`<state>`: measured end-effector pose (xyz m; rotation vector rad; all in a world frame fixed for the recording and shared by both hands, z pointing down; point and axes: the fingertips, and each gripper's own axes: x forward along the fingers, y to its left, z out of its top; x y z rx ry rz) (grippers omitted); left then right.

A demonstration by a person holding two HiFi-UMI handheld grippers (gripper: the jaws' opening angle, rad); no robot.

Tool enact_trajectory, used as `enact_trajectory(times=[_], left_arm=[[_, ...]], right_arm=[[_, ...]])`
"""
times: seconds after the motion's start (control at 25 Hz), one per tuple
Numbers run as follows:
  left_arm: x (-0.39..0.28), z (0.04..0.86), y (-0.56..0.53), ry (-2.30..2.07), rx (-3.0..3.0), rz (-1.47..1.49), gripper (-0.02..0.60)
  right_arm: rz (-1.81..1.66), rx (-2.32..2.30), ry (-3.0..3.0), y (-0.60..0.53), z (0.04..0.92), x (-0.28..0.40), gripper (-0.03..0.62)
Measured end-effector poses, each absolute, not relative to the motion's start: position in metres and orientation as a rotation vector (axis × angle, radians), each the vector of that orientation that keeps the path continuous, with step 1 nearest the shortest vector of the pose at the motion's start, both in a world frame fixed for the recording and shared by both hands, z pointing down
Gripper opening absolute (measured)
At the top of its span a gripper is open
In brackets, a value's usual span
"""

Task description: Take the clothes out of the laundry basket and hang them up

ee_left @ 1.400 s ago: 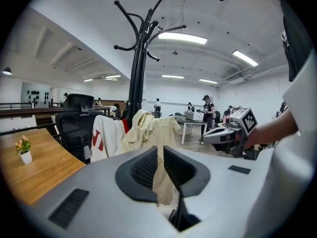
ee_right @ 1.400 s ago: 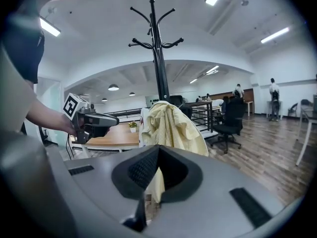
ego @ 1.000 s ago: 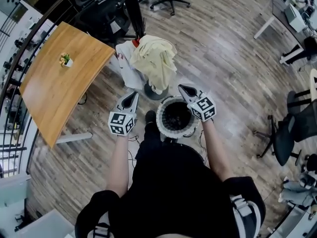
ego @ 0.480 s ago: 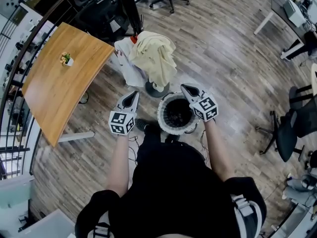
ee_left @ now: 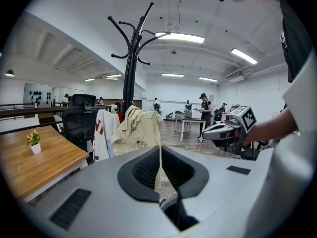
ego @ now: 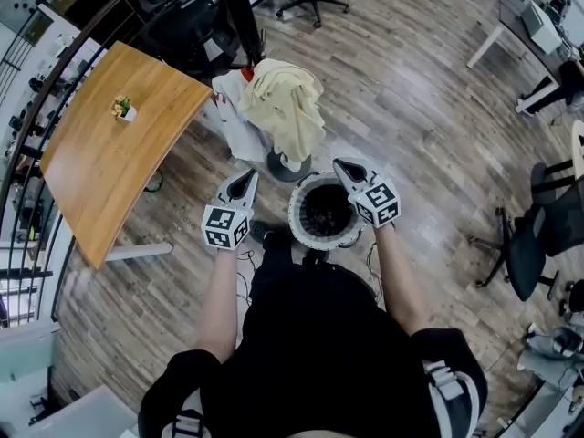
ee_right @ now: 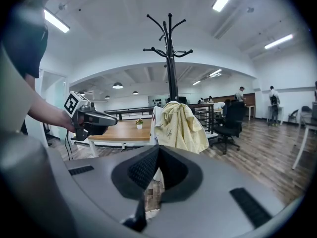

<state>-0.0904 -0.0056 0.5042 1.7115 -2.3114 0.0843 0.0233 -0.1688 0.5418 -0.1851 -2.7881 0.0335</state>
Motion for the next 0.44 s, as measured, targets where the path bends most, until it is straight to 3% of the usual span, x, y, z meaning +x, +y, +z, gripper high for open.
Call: enact_trajectory(times=[0.44], left_arm=[[-0.0892, 0.5035, -0.0080, -2.332, 1.697, 0.073, 0.031]], right_arm=[[0.031, -0.179, -2.792, -0.1751, 0.5420, 0.0279, 0.006]])
